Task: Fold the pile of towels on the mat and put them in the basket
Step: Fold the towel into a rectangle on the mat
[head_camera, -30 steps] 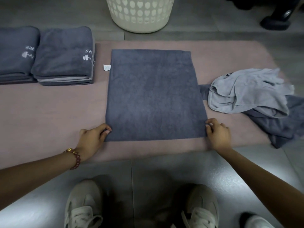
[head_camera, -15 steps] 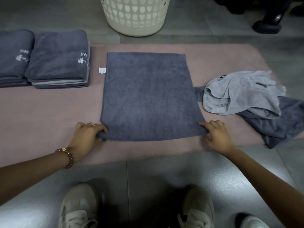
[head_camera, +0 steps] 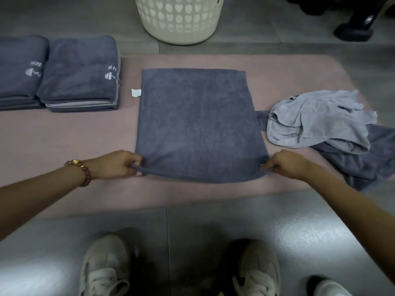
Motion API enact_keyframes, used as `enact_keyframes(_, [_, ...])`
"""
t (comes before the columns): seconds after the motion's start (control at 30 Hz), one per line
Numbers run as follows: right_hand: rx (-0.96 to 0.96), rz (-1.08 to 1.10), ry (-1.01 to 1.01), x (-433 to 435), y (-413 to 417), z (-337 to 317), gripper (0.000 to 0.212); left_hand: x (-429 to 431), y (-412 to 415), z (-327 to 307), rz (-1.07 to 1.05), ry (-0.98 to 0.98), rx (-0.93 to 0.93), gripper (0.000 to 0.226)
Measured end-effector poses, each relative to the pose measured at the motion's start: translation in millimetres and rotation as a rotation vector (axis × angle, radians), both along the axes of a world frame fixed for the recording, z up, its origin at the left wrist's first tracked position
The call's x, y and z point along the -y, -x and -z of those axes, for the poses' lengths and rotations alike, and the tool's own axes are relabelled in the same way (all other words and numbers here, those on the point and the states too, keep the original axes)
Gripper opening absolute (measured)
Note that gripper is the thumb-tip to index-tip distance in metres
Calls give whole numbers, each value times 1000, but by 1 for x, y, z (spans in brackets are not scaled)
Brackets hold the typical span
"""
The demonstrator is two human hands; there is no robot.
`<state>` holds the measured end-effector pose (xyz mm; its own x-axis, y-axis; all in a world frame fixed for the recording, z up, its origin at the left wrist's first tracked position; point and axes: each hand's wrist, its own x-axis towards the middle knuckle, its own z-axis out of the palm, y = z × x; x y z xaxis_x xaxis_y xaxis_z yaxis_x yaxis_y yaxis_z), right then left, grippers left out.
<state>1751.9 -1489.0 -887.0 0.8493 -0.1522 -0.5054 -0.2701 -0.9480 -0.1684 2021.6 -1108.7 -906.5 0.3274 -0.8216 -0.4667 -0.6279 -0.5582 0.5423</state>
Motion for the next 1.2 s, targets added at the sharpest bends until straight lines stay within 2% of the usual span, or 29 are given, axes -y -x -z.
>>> enact_keyframes(0.07, [-288,91,-139,2,-16,-18,26,5,-6,-13,-61,-142,-297,33])
enact_keyframes(0.13, [-567,134,-293,5,-24,-31,11,5,-11,-25,-129,-351,-588,29])
enact_keyframes(0.2, [-792,151,-463,7,-22,-33,8,0,-14,-31,-131,-595,-762,24])
enact_keyframes(0.27, [-854,184,-589,13,-13,-29,8,-6,-18,-31,-59,-675,-843,42])
enact_keyframes(0.33, [-746,282,-715,26,-8,-26,24,-7,-23,-34,-107,-557,-855,59])
enact_keyframes(0.4, [-463,472,-857,42,-8,-25,44,-3,-35,-39,-251,-281,-880,65])
enact_keyframes(0.43, [-292,582,-943,50,-11,-24,49,2,-42,-44,-371,-118,-916,66])
enact_keyframes(0.5, [27,770,-1076,58,-29,-30,41,18,-60,-50,-599,178,-934,66])
enact_keyframes(0.53, [149,834,-1106,61,-42,-30,37,29,-71,-50,-679,293,-903,60])
enact_keyframes(0.57, [242,883,-1103,62,-58,-30,30,43,-82,-48,-746,385,-853,43])
enact_keyframes(0.6, [315,927,-1063,63,-77,-28,19,59,-91,-45,-812,452,-771,21])
enact_keyframes(0.63, [384,963,-1021,62,-97,-24,15,75,-99,-38,-872,499,-647,13])
enact_keyframes(0.73, [514,1128,-791,65,-150,-2,18,115,-120,-1,-1008,481,-262,32])
enact_keyframes(0.83, [474,1155,-513,69,-177,29,24,135,-120,31,-1046,356,61,27])
enact_keyframes(0.9, [474,1115,-329,67,-181,45,31,140,-110,36,-1082,395,155,29])
enact_keyframes(1.0, [587,1034,-166,58,-182,50,31,139,-108,42,-1028,447,252,24])
enact_keyframes(1.1, [712,1007,-89,56,-182,52,26,135,-117,44,-1015,481,340,20])
enact_keyframes(1.2, [737,988,-92,63,-187,58,24,137,-121,45,-997,473,367,19])
